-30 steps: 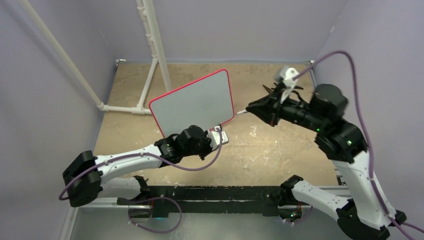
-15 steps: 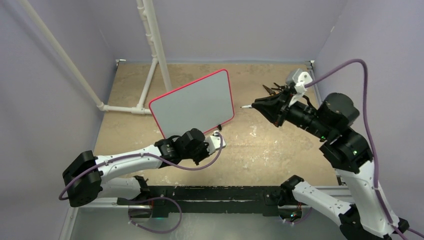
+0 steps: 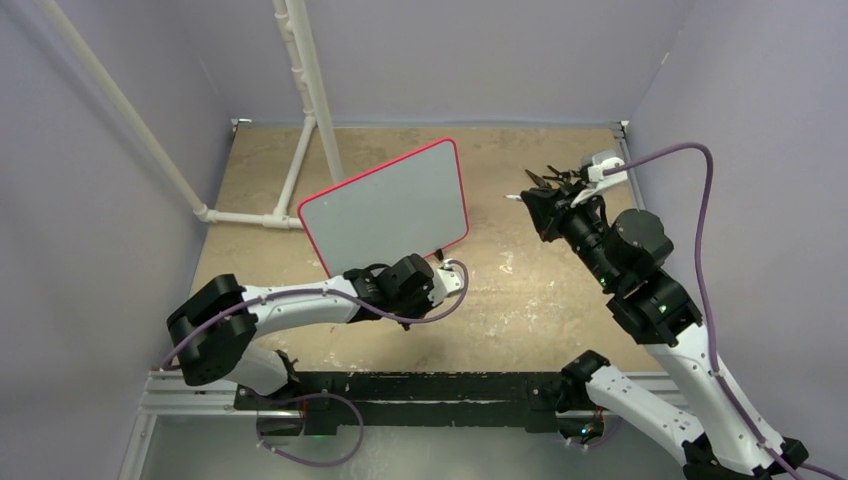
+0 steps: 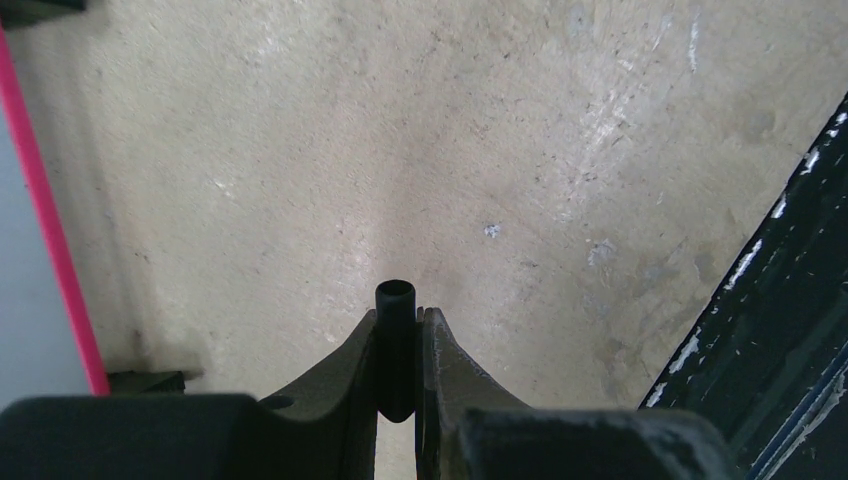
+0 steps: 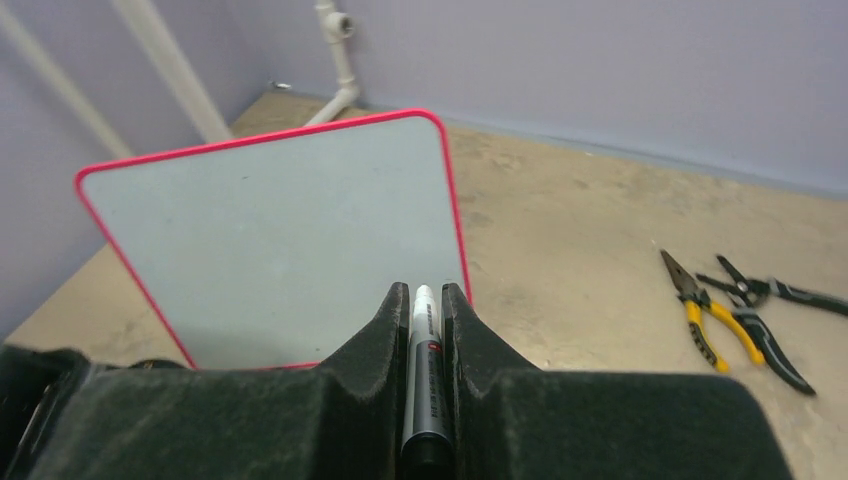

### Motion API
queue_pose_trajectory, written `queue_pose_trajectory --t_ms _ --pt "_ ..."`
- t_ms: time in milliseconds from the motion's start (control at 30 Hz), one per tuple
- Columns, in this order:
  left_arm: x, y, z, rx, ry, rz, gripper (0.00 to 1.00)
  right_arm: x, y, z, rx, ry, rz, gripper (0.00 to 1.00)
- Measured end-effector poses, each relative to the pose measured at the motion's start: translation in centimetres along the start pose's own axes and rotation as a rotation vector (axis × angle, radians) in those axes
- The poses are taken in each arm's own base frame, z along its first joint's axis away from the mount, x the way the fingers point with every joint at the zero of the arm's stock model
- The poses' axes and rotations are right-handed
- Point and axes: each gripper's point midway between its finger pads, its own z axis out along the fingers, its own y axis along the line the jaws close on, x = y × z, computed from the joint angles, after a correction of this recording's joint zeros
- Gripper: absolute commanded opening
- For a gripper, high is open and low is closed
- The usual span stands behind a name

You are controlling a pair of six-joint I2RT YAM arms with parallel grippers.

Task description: Write a sentence on the whiteboard

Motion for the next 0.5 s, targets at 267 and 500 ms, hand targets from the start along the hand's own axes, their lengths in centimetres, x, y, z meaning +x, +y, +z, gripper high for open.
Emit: queue_pose_trajectory --t_ms 267,500 --pt "0.7 0.1 1.0 -0.019 0.057 -0.059 0.44 1.8 -2.6 0.4 0.148 -0.045 0.078 0.00" --pt "0.2 0.7 0.6 -0.038 0.035 -0.097 0.65 3.6 -2.8 0.9 0.154 -0.037 0.120 0.00"
